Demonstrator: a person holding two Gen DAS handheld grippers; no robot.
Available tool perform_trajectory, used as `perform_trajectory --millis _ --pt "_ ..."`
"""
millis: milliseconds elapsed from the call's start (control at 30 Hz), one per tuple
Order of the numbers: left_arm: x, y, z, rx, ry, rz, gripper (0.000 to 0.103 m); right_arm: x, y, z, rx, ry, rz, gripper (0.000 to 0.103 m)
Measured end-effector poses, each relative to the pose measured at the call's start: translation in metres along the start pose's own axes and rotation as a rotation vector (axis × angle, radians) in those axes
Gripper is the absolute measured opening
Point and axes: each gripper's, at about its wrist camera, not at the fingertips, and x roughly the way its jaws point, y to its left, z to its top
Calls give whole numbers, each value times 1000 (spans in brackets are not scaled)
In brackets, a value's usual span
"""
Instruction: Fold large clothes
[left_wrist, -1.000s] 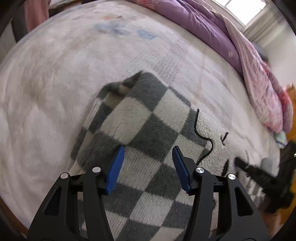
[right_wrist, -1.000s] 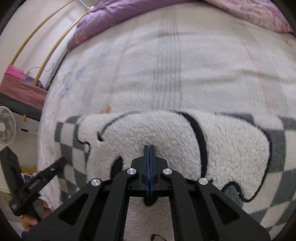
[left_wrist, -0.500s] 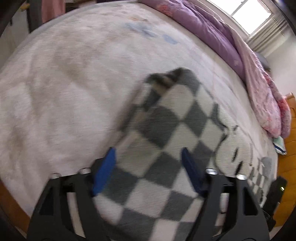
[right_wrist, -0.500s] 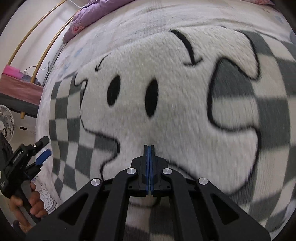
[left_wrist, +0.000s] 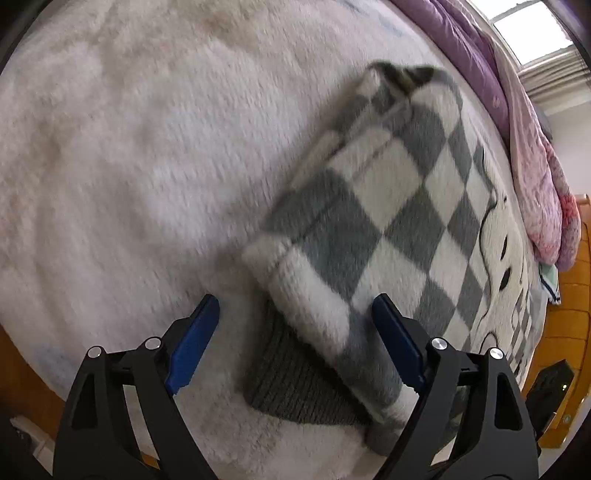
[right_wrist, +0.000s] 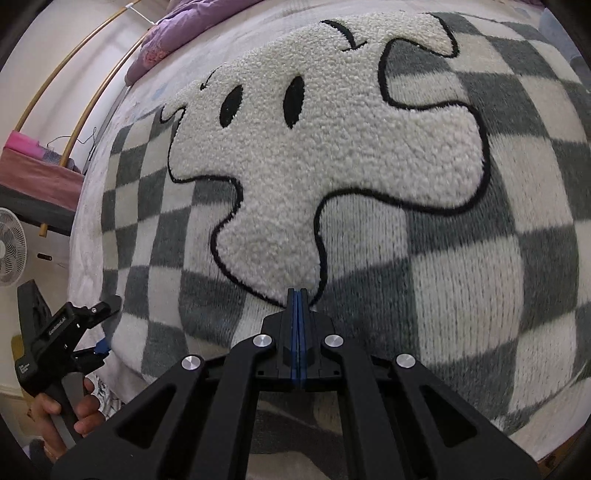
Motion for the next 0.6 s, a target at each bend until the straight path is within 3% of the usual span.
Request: perform_trajectory --millis 100,167,267,333,467,600 --pt "3 1 -6 -22 14 -34 84 3 1 -1 2 -7 2 0" --pt "4 1 -9 -26 20 -60 75 3 1 -2 -4 -13 1 0" --pt "2 -6 -13 -2 -4 -67 49 5 2 -3 0 -20 8 0" --pt "-4 -13 -15 12 -41 -70 22 4 0 -2 18 -18 17 0" --pt "-21 -39 -19 103 -91 -68 19 0 -8 -1 74 12 48 0" --pt "-42 -58 -18 166 -123 -136 18 -1 -9 -2 87 17 68 3"
